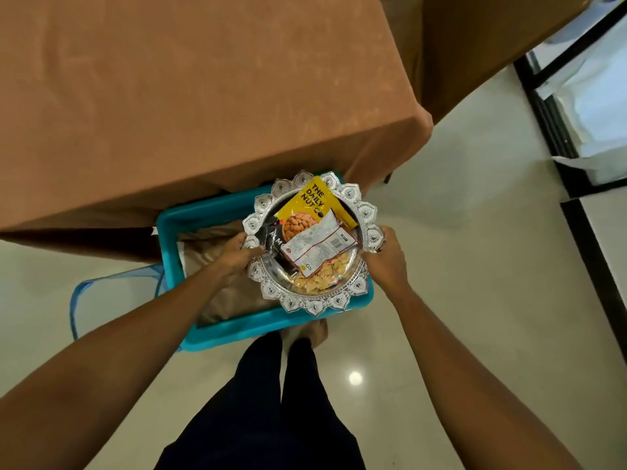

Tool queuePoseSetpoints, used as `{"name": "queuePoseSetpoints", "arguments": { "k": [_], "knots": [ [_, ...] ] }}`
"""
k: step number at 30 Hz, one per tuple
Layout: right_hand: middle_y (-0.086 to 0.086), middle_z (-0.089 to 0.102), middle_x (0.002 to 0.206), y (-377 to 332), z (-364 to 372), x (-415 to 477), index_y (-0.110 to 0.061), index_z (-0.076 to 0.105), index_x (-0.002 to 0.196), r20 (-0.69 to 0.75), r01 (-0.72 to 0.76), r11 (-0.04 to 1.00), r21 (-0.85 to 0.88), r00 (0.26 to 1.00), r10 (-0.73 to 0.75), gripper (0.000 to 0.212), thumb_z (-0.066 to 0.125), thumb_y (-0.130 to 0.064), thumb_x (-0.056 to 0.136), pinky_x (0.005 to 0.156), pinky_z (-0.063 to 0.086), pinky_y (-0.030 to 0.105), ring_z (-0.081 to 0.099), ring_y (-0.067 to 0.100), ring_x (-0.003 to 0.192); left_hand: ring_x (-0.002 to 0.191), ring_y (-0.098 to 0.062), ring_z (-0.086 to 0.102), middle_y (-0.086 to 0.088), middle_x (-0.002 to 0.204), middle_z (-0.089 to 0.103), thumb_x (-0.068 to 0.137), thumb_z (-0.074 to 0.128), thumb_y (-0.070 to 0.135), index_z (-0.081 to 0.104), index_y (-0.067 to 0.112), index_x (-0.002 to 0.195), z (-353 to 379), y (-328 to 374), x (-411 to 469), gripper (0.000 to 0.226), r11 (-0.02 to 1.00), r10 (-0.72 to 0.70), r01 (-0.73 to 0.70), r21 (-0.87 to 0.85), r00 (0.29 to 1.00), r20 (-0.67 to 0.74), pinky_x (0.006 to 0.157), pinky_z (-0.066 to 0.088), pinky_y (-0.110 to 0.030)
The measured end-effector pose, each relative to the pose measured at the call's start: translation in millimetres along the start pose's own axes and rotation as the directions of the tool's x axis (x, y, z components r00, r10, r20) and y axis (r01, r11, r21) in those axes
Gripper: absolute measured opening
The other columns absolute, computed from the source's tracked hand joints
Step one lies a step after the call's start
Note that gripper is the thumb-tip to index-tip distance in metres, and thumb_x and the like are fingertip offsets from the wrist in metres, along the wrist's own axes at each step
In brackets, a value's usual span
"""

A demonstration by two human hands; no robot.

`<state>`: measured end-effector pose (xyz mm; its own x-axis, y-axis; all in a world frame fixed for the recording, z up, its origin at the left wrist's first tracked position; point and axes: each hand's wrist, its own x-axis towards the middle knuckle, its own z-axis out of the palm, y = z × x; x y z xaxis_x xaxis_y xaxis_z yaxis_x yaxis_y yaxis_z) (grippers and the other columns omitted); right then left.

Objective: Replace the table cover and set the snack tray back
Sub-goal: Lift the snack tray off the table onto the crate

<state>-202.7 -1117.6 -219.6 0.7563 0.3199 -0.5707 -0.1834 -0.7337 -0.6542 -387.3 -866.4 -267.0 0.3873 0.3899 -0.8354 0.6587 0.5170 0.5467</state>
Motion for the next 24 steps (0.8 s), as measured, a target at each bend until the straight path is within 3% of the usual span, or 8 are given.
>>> {"name": "queuePoseSetpoints", "arguments": {
  "k": [3, 6, 9, 11, 13, 16, 20, 24],
  "knots": [
    [-0.016, 0.066, 0.105, 8, -1, 24, -0.035, 0.052, 0.117, 0.045, -0.058, 0.998, 0.009, 0.997, 0.058, 0.055, 0.076, -0.065, 0.076, 0.09, 0.055, 0.041, 0.066, 0.014, 0.097, 0.104, -0.033, 0.07, -0.013, 0.116, 0.072, 0.087, 0.074, 0.005, 0.061, 0.013, 0.119, -3, -1, 10, 0.036, 0.998, 0.02, -0.021, 0.053, 1.0, 0.006, 0.096, 0.053, -0.056],
    [-0.008, 0.074, 0.101, 37, 5, 52, -0.027, 0.062, 0.116, 0.102, -0.095, 0.994, 0.053, 0.991, 0.089, 0.073, 0.079, -0.076, 0.065, 0.086, 0.062, 0.048, 0.073, 0.014, 0.09, 0.107, -0.031, 0.07, -0.01, 0.117, 0.073, 0.083, 0.079, 0.012, 0.062, 0.018, 0.115, -7, 1, 16, 0.037, 0.993, 0.039, -0.041, 0.108, 0.999, 0.028, 0.098, 0.052, -0.056],
    [-0.003, 0.077, 0.09, 3, 5, 27, -0.025, 0.073, 0.096, 0.127, 0.001, 0.997, 0.079, 0.992, -0.011, 0.024, 0.083, -0.043, 0.083, 0.08, 0.062, 0.036, 0.075, 0.018, 0.088, 0.108, -0.032, 0.068, -0.014, 0.121, 0.069, 0.09, 0.069, 0.0, 0.059, 0.009, 0.124, -7, 9, -7, 0.036, 0.993, 0.038, -0.039, 0.115, 0.999, 0.008, 0.098, 0.053, -0.05],
    [-0.007, 0.077, 0.087, -3, 8, 28, -0.037, 0.074, 0.088, 0.136, 0.045, 0.993, 0.106, 0.989, -0.059, 0.008, 0.081, -0.036, 0.087, 0.074, 0.059, 0.028, 0.074, 0.01, 0.086, 0.105, -0.028, 0.068, -0.012, 0.12, 0.069, 0.092, 0.065, -0.004, 0.057, 0.005, 0.13, -9, 5, -14, 0.04, 0.994, 0.049, -0.048, 0.102, 0.999, -0.002, 0.096, 0.054, -0.045],
    [-0.014, 0.075, 0.092, -1, 16, 34, -0.046, 0.07, 0.097, 0.15, 0.015, 0.992, 0.127, 0.988, -0.034, 0.021, 0.084, -0.045, 0.081, 0.08, 0.06, 0.03, 0.072, 0.004, 0.087, 0.105, -0.027, 0.067, -0.012, 0.12, 0.068, 0.092, 0.064, -0.005, 0.056, 0.005, 0.13, -12, 1, -16, 0.04, 0.995, 0.051, -0.049, 0.082, 0.998, -0.021, 0.094, 0.054, -0.043],
    [-0.014, 0.071, 0.112, 12, 31, 45, -0.037, 0.059, 0.121, 0.18, -0.026, 0.995, 0.099, 0.984, 0.007, 0.065, 0.082, -0.069, 0.069, 0.091, 0.057, 0.039, 0.07, 0.007, 0.099, 0.108, -0.027, 0.066, -0.012, 0.124, 0.067, 0.093, 0.064, -0.002, 0.054, 0.006, 0.132, -21, -6, -18, 0.04, 0.996, 0.05, -0.047, 0.07, 0.998, -0.033, 0.101, 0.051, -0.045],
    [-0.017, 0.068, 0.116, 9, 32, 41, -0.04, 0.054, 0.124, 0.176, -0.004, 0.998, 0.067, 0.984, -0.008, 0.072, 0.076, -0.078, 0.067, 0.095, 0.056, 0.044, 0.068, 0.008, 0.103, 0.112, -0.026, 0.066, -0.009, 0.127, 0.067, 0.091, 0.069, 0.004, 0.054, 0.009, 0.135, -26, -10, -16, 0.046, 0.996, 0.048, -0.043, 0.082, 0.997, -0.06, 0.101, 0.051, -0.046],
    [-0.018, 0.069, 0.113, 14, 18, 40, -0.036, 0.058, 0.122, 0.125, 0.028, 0.997, 0.076, 0.991, -0.037, 0.063, 0.081, -0.066, 0.072, 0.094, 0.057, 0.041, 0.068, 0.005, 0.101, 0.091, -0.022, 0.069, -0.01, 0.114, 0.07, 0.092, 0.065, -0.004, 0.058, 0.009, 0.127, -10, -2, -20, 0.038, 0.997, 0.038, -0.031, 0.069, 0.994, -0.102, 0.071, 0.056, -0.032]
  ]
}}
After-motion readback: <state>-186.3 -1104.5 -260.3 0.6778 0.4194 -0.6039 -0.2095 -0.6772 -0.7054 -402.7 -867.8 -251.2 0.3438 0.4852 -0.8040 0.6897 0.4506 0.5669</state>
